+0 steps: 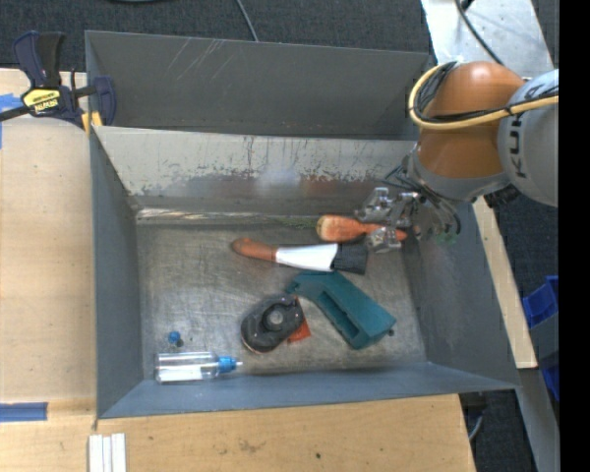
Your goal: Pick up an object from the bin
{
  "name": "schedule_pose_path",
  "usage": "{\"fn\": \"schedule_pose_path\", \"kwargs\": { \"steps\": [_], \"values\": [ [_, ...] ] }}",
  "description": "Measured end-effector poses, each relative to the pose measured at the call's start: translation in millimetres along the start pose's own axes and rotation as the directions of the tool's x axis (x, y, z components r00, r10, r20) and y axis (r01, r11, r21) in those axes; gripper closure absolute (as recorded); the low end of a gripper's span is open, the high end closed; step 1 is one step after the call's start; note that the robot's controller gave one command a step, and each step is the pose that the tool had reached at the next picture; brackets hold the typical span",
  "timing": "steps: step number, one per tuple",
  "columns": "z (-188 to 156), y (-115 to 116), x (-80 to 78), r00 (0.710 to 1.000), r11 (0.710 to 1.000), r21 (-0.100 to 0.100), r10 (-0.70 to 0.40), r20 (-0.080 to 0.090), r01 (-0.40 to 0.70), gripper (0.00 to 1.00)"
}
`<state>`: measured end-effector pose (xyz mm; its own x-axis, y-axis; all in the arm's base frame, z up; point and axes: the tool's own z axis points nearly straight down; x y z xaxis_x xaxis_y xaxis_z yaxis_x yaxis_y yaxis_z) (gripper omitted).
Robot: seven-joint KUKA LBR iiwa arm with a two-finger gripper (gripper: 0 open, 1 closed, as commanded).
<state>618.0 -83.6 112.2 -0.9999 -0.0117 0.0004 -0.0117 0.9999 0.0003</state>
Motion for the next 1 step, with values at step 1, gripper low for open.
{"fn": "schedule_pose_path", "kwargs": {
  "steps": [1],
  "values": [
    [-120.5,8.2,-7.4,0.999,0.999,0.001,0.053,0.006,-0.053,1.00]
  ]
}}
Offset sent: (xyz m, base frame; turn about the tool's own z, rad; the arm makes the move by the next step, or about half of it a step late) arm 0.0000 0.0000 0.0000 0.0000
